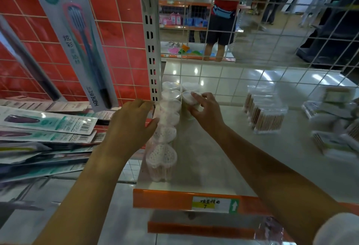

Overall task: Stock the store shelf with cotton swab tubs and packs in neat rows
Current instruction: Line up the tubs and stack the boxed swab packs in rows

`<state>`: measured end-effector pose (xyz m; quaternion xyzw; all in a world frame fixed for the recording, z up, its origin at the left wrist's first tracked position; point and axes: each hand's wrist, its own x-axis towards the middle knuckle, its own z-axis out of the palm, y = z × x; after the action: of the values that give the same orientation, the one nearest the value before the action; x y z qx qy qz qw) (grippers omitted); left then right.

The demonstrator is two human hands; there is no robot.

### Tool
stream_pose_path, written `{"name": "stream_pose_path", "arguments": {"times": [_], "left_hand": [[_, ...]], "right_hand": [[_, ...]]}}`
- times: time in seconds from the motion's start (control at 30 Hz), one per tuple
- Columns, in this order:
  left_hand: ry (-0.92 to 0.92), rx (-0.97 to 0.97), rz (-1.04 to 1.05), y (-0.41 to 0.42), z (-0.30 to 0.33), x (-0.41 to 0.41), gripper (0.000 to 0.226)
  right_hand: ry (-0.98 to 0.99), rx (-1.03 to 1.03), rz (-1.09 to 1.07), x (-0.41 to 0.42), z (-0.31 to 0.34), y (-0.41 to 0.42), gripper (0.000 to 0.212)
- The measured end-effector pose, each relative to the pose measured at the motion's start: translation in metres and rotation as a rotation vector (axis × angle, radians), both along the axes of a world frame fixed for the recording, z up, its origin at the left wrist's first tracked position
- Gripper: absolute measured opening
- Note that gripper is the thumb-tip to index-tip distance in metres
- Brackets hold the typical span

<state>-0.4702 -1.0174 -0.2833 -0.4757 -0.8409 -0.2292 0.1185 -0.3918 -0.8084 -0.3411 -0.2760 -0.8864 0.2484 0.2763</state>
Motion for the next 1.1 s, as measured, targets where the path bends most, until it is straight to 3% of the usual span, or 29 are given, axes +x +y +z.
{"name": "stream_pose_path", "arguments": {"times": [0.3, 0.53, 0.8, 1.1], "left_hand": [[0.004, -0.007, -0.019, -0.003, -0.005, -0.002, 0.037], [0.004, 0.0, -0.02, 0.003, 0.003, 0.003, 0.04], [0.067, -0.018, -0.123, 0.03, 0.016, 0.039, 0.037], [0.075, -0.027, -0.176, 0.081, 0.017, 0.101, 0.044]], "right_hand": [[-0.022, -0.002, -0.033, -0.003, 0.003, -0.004, 0.05], [-0.175, 0.072, -0.073, 0.01, 0.022, -0.01, 0.063], [-0.119, 0.142, 0.078, 0.056, 0.048, -0.023, 0.049], [-0.152, 0.194, 0.055, 0.137, 0.053, 0.001, 0.044]]}}
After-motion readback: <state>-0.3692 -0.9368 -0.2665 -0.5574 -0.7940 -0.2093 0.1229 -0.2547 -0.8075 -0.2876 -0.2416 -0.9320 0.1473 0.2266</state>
